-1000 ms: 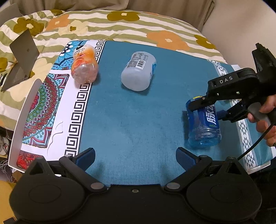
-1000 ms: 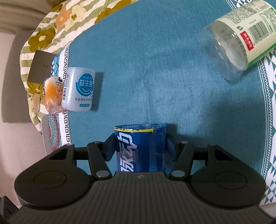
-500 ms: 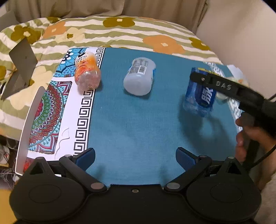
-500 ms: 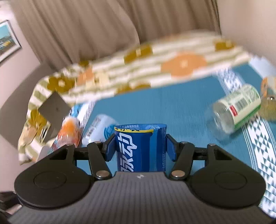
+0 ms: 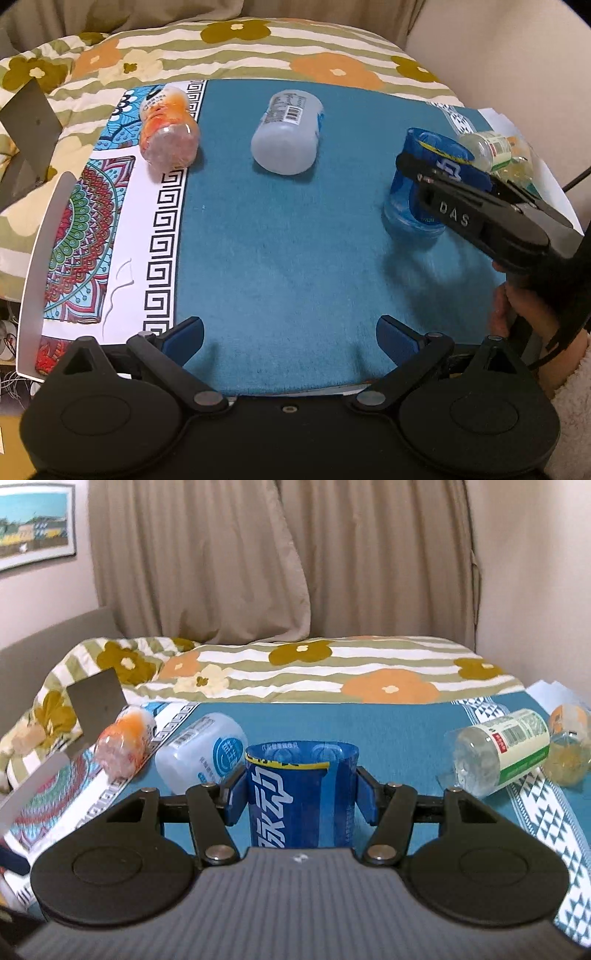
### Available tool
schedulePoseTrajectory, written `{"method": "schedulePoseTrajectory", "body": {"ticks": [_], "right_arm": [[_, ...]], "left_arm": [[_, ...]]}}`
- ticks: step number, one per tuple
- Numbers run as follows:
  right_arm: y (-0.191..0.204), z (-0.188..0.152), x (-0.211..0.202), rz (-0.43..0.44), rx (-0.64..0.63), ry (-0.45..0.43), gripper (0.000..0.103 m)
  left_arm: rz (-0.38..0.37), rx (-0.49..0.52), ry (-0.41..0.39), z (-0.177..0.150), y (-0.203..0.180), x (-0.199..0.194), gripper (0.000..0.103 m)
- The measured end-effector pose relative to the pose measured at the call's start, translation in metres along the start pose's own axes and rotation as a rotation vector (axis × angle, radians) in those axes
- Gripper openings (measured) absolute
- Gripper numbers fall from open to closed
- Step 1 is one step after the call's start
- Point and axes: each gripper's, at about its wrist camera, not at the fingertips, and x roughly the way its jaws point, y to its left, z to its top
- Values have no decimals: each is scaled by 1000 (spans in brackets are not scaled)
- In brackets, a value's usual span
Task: Flip cup upright
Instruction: 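Rotate the cup opening-up with the right tool and lower it onto the cloth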
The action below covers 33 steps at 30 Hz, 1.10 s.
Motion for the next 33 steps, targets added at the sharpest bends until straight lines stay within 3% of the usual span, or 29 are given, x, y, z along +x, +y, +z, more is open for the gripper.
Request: {"method": "schedulePoseTrajectory", "body": {"ticks": [8, 17, 19, 21, 22, 33], "right_arm": [[-2, -11, -13, 9, -9, 72, 73], [2, -13, -16, 12, -67, 78, 74], [0, -12, -16, 12, -38, 76, 78], [-1, -12, -16, 10, -13, 63, 99], [-2, -11, -16, 6, -6, 58, 103], [-15, 22, -37, 0, 34, 144, 103]], "left_arm": [[-2, 1, 15, -2, -2, 4, 101], [-5, 7, 23, -4, -6, 7, 101], [-1, 9, 25, -5, -7, 7, 101], [3, 13, 25, -6, -8, 7, 101], [6, 15, 25, -6, -8, 7, 101], [46, 11, -31, 4, -18, -27, 101]]}}
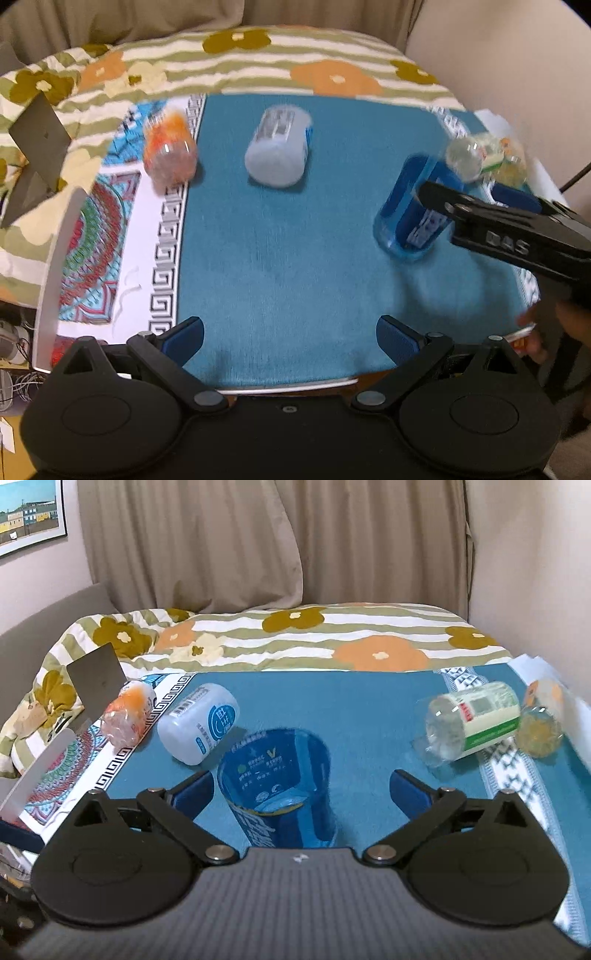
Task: Flip cup upright
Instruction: 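Rotate the cup opening-up with the right tool and lower it onto the cloth, then open the right tool and pull it back from the upright cup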
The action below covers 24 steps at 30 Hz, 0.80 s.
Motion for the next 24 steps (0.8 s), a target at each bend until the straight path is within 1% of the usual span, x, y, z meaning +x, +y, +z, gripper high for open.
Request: {"method": "schedulePoseTrajectory", "body": {"ticks": [2, 5, 8, 11, 13, 16, 18, 22, 24], "right_arm": [[-5, 12, -15, 7, 10, 22, 103], [-15, 30, -37, 11, 31, 84, 103], [-22, 43, -59, -18, 13, 141, 103], [-28, 52, -77, -55, -20, 200, 103], [-33, 55, -85, -73, -27, 253, 103], [-42, 55, -97, -78, 3, 289, 103], [-46, 54, -103, -102, 10, 318, 103], [-51, 48, -113, -134, 16, 333, 103], [-52, 45, -115, -140, 23, 334, 103]], "left_arm": [[8, -3, -23, 6, -4, -13, 102], [23, -7, -57, 13, -11, -30, 102], [46, -4, -100, 17, -19, -45, 102], [49, -5, -128, 18, -26, -55, 102], [50, -5, -137, 17, -30, -59, 102], [55, -3, -154, 15, -37, -65, 102], [63, -4, -167, 12, -40, -68, 102], [87, 7, -192, 5, -47, -73, 102], [88, 12, -200, 1, -50, -75, 102]]}}
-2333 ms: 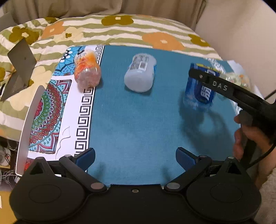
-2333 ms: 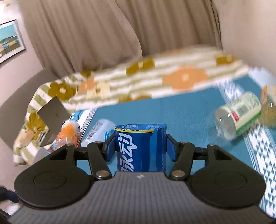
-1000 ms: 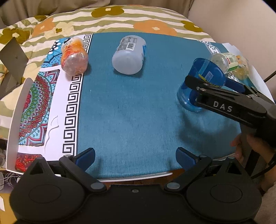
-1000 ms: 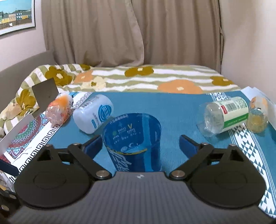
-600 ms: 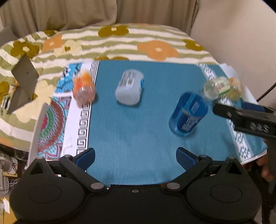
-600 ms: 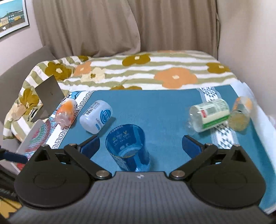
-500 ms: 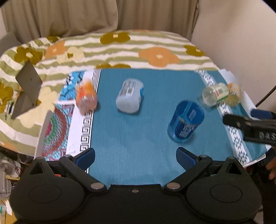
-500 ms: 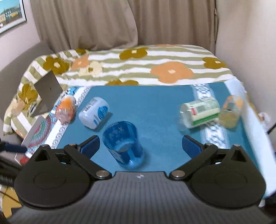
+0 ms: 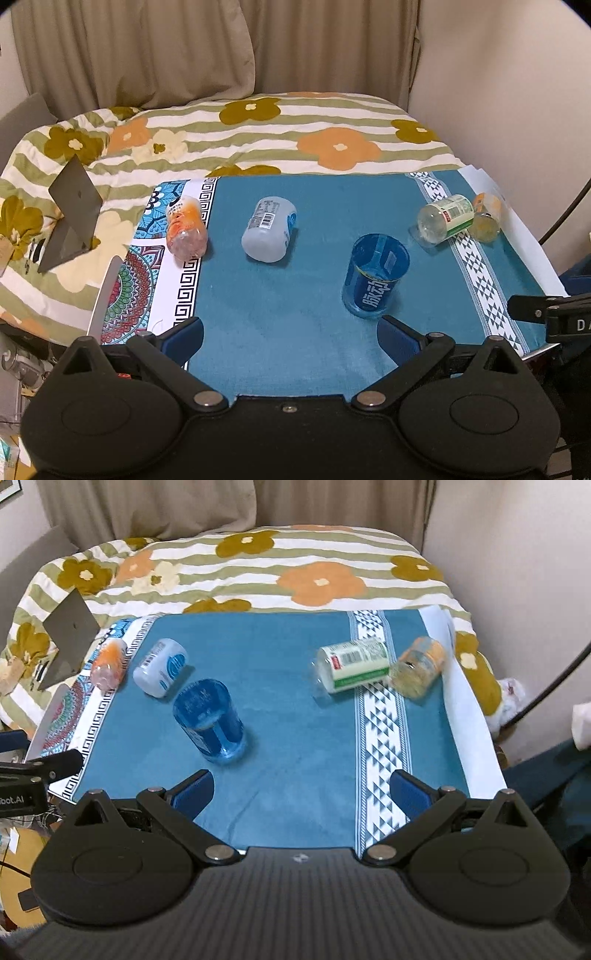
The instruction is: Flip cup upright
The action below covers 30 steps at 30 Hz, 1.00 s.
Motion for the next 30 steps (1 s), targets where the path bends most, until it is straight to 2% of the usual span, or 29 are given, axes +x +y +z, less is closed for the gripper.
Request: {"method": "schedulePoseTrajectory", "body": {"ticks": [8, 30], "right_arm": [[-2, -3, -5, 0, 15, -11, 103], [4, -4, -1, -9, 2, -8, 103]], "left_arm": [[12, 20, -31, -2, -4, -9, 102], [10, 18, -36, 1, -4, -9, 102]]}}
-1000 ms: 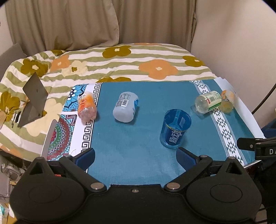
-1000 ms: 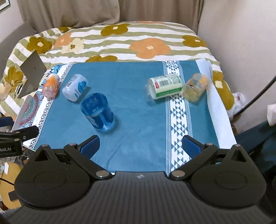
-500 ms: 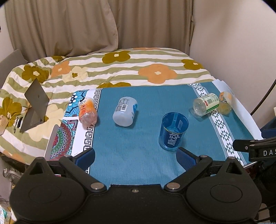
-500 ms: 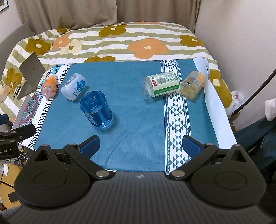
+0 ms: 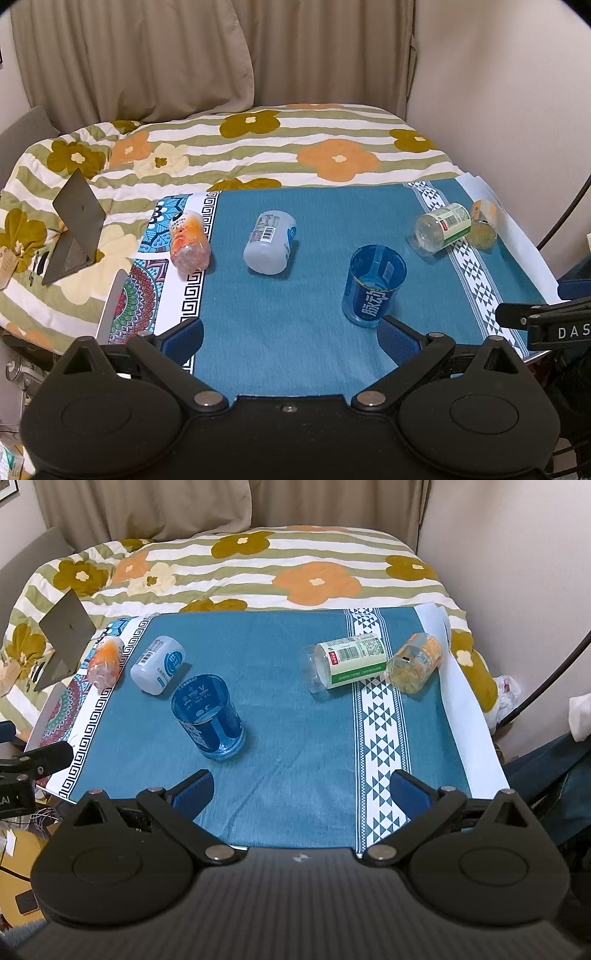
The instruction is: Flip cup upright
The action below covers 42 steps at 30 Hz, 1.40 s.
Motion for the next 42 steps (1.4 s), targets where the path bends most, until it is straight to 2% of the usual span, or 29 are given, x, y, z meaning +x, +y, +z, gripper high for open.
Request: {"method": "schedulePoseTrajectory", "body": {"ticks": [29, 32, 42], "right_arm": [[3, 5, 6, 3, -7, 9, 103], [2, 4, 5, 2, -3, 7, 103], [2, 1, 4, 0, 12, 2, 103]], "left_arm": [[8, -10, -9, 7, 8, 4, 102], [-10, -20, -18, 7, 6, 3, 102], [28, -4, -49, 5, 3, 0, 102]]}}
